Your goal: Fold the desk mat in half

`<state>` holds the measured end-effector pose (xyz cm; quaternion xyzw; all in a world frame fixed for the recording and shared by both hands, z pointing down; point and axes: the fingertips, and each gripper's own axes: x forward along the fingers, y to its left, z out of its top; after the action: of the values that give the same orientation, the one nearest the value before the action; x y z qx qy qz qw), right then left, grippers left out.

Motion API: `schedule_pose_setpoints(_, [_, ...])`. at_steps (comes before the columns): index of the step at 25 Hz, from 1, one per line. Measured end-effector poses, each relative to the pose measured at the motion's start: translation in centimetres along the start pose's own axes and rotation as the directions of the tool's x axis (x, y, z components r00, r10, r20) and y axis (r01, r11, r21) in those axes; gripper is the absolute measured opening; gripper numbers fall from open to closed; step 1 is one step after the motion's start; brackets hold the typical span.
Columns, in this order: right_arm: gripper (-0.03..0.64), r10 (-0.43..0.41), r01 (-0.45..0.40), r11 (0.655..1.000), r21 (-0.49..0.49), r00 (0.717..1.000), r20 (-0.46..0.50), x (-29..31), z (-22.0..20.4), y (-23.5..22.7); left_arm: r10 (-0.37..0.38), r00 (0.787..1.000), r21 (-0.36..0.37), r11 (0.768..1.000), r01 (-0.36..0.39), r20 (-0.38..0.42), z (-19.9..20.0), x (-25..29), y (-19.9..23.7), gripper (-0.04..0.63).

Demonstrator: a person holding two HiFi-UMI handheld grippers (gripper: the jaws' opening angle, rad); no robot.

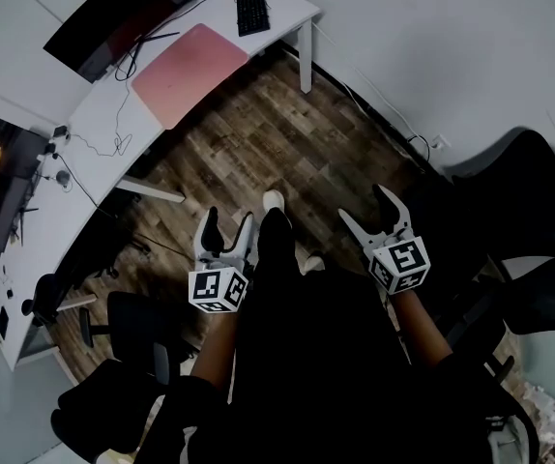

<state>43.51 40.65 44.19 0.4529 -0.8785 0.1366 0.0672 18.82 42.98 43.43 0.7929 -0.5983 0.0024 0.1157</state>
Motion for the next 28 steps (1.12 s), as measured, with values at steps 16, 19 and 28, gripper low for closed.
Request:
schedule_pose_setpoints(16, [0.343,-0.006,0.006,1.0,0.007,0.997,-0.078,6.7,-0.5,-1.5,0.007,1.0,-0.036,0.999,-0.008,-0.029,0.0,6.5,3.4,0.334])
schedule_pose_setpoints(19, [0.343,0.003,0.001,0.999,0.034,0.994,-0.108,8.7,-0.9,-1.6,0.003,0.999,-0.045,0.999,-0.005,-0.046,-0.2,8.4,4.7,0.334])
schedule_pose_setpoints(28, [0.344,0.026,-0.025,1.0,0.009,0.983,-0.18,17.6,1.1,-3.2,0.063,0.998,-0.097,0.993,-0.065,-0.03,1.1,15.3,11.9,0.334])
